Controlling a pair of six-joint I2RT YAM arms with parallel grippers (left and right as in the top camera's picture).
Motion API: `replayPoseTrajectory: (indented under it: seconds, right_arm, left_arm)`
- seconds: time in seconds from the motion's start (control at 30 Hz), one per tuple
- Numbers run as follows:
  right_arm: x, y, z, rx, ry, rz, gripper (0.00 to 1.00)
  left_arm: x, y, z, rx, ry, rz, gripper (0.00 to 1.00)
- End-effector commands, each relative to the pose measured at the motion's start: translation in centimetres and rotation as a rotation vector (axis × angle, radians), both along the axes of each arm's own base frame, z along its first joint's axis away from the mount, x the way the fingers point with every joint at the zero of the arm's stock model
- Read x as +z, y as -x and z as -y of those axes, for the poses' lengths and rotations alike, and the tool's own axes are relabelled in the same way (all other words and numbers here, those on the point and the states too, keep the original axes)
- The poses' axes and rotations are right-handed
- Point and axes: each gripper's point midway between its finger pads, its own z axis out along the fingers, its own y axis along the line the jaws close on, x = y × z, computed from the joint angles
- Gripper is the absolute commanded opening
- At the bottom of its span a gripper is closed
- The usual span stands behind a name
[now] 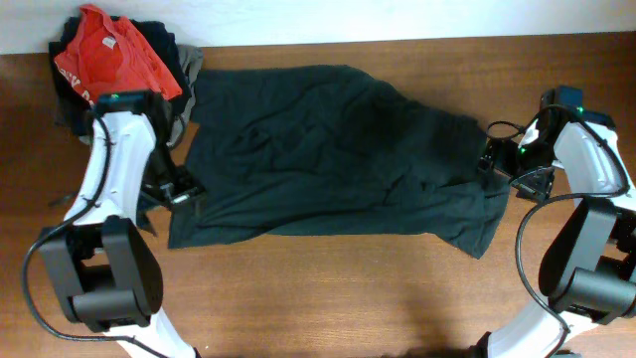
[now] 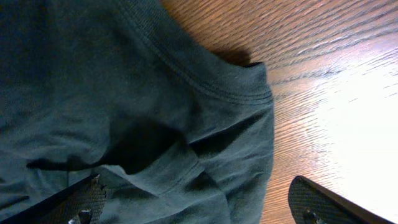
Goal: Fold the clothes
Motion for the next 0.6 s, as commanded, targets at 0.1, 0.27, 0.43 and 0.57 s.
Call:
replayPoseTrajectory:
  seconds: [0.1,0.27,0.43,0.57]
  right_arm:
    - [0.9,-0.7,-0.1,0.019,-0.017,0.041,1.0]
    - [0.9,-0.6,0.0,0.02,-0.013,0.039,0.99]
    - [0.9,-0.7,0.0,0.02,-0.013,0.039,0.99]
    - [0.9,-0.6,0.0,0.02,-0.013,0.039,0.99]
  left_arm:
    - [-3.8,0.9,3.9,0.062,0.144,0.02,0.82]
    - [-6.0,2.3,2.9,0.144,0.053,-0.01,0.82]
    - [-7.3,3.0,2.9,0.18,0.039,-0.02,0.82]
    - [-8.2,2.1,2.7,0.185,0.042,0.03,0.82]
